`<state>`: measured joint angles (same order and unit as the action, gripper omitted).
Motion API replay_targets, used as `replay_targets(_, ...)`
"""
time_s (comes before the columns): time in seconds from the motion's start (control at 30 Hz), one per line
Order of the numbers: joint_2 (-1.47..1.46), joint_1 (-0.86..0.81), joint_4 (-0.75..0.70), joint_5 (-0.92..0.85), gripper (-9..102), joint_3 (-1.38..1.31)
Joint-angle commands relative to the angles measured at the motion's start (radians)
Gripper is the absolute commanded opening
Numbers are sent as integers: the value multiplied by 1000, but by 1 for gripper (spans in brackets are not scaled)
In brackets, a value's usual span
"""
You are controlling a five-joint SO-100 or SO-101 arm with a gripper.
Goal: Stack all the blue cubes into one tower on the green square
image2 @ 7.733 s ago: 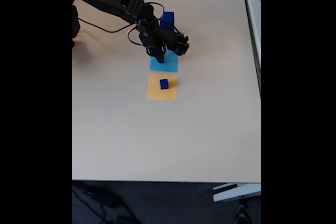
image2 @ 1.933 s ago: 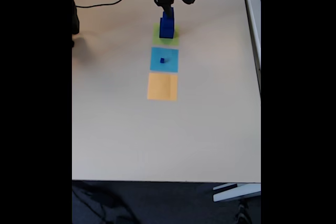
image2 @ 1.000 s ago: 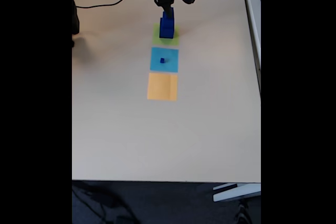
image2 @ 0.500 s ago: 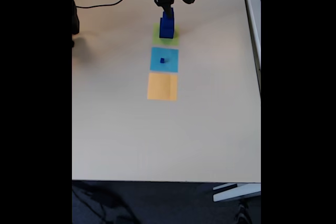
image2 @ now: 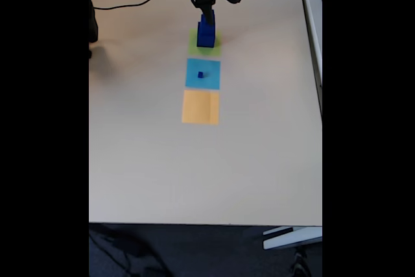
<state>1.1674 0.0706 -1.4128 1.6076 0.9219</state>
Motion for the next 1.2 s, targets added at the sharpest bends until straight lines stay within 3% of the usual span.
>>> replay_targets(0.0, 49, -5, 5, -15, 22, -83)
replay_targets(0.57, 15, -91, 12, -156, 22, -359)
replay_targets(0.93, 44, -331, 67, -402, 22, -210)
replay_targets(1.17, 26, -400, 98, -443, 24, -61)
